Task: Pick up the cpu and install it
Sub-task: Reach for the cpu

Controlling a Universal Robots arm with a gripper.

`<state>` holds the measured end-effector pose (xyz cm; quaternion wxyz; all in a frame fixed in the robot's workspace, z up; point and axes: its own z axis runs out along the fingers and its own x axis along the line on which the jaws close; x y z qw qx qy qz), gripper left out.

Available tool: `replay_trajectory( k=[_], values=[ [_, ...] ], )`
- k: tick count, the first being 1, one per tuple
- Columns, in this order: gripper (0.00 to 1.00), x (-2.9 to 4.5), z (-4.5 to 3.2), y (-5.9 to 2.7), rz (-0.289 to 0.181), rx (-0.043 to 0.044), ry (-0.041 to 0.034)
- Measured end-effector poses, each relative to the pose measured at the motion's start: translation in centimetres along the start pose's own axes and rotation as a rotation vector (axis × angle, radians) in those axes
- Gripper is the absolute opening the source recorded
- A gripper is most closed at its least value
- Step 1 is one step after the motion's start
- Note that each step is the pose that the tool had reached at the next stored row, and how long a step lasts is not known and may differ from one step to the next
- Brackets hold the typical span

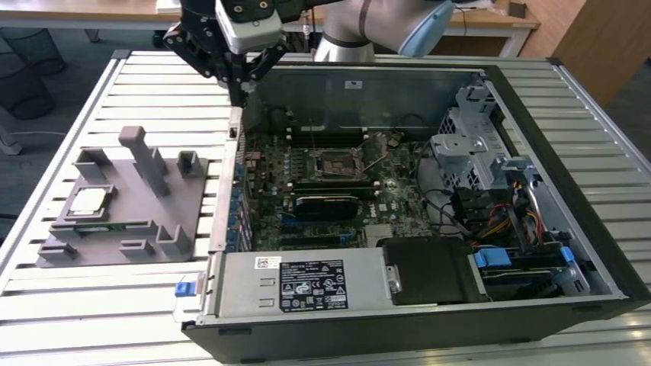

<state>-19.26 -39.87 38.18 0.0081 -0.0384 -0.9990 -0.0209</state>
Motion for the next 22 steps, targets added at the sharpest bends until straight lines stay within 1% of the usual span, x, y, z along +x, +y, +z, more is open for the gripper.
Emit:
replay_trajectory(
  k=[6, 11, 19, 22],
  values=[
    [0.11, 1.78, 0.21, -0.15, 0.0, 0.0, 0.0],
    [0.11, 2.8, 0.38, -0.44, -0.001, 0.0001, 0.0001],
    [0.11, 4.05, 0.63, -0.8, -0.002, 0.0003, 0.0002],
    [0.11, 4.63, 0.69, -0.87, -0.002, 0.0004, 0.0001]
  ],
)
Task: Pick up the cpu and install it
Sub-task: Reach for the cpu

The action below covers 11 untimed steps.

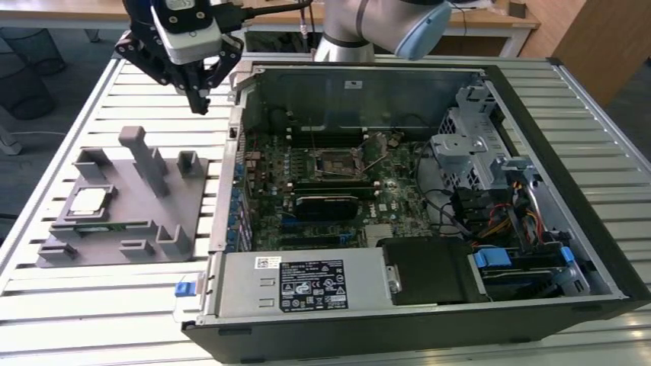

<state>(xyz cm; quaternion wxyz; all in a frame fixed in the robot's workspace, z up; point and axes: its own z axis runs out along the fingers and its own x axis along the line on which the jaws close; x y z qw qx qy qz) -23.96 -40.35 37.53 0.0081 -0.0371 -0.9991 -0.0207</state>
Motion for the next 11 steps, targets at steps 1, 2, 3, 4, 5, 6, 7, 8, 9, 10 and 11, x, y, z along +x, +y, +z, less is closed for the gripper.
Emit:
replay_trajectory(
  k=[1, 2, 3, 4, 5, 6, 7, 8, 9, 10, 11],
  values=[
    [0.11, 0.2, 0.02, -0.01, 0.0, 0.0, 0.0001],
    [0.11, 0.46, 0.03, -0.03, 0.0, 0.0, 0.0001],
    [0.11, 0.76, 0.04, -0.06, 0.0, 0.0, 0.0001],
    [0.11, 1.09, 0.06, -0.08, -0.001, 0.0002, 0.0001],
    [0.11, 1.48, 0.08, -0.11, -0.002, 0.0003, 0.0],
    [0.11, 1.81, 0.09, -0.14, -0.002, 0.0005, 0.0001],
    [0.11, 2.21, 0.11, -0.17, -0.003, 0.0006, 0.0001],
    [0.11, 2.56, 0.14, -0.2, -0.004, 0.0006, 0.0001],
    [0.11, 2.9, 0.18, -0.23, -0.005, 0.0007, 0.0002],
    [0.11, 3.26, 0.22, -0.26, -0.006, 0.0006, 0.0003],
    [0.11, 3.62, 0.27, -0.29, -0.007, 0.0006, 0.0003]
  ],
)
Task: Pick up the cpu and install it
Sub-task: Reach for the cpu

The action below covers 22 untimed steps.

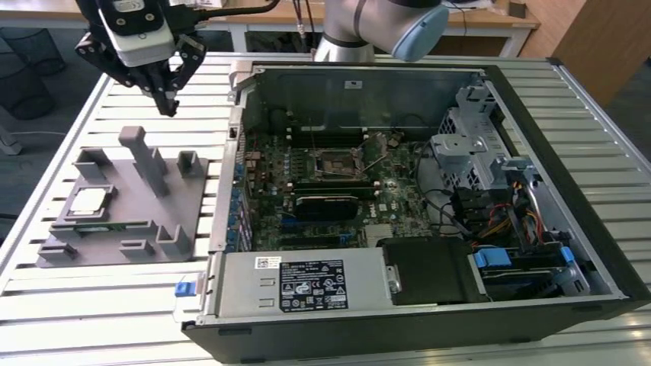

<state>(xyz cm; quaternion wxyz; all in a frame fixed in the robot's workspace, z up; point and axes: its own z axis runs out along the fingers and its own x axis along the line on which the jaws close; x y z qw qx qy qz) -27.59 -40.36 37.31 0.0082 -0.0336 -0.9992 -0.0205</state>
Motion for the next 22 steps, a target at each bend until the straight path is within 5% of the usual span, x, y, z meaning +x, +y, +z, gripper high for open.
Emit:
replay_trajectory(
  k=[10, 22],
  values=[
    [0.11, 3.76, 0.17, -0.24, -0.005, 0.0002, 0.0003],
    [0.11, 7.25, 0.92, -0.71, -0.021, 0.0005, 0.0009]
  ],
)
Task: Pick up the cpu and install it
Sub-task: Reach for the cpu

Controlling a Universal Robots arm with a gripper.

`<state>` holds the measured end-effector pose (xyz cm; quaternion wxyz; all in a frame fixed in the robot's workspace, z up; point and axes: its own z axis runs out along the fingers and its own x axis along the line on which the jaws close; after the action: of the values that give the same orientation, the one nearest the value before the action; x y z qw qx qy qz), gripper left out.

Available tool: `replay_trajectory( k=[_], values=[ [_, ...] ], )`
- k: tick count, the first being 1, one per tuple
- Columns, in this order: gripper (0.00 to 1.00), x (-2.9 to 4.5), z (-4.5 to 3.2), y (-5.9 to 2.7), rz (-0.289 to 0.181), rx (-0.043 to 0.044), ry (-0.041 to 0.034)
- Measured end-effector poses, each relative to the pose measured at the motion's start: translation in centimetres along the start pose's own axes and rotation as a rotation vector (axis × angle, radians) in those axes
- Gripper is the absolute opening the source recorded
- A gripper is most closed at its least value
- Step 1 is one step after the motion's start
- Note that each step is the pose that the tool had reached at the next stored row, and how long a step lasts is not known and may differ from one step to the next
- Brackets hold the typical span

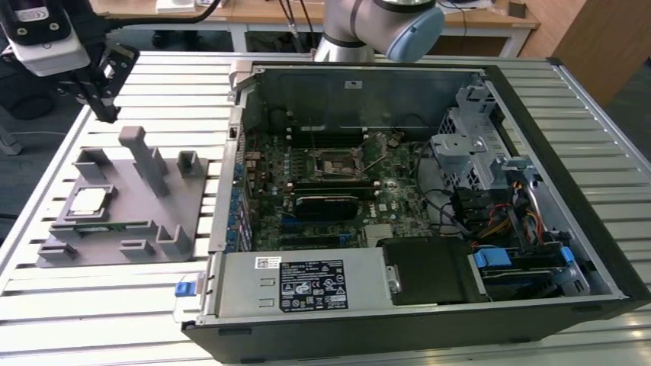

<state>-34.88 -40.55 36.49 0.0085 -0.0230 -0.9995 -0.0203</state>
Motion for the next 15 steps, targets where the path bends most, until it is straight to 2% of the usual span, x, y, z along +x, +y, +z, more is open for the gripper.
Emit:
replay_trajectory(
  k=[11, 15],
  values=[
    [0.11, 2.74, 0.39, -0.14, -0.007, 0.0, 0.0001],
    [0.11, 3.96, 0.57, -0.2, -0.01, 0.0002, 0.0004]
  ],
)
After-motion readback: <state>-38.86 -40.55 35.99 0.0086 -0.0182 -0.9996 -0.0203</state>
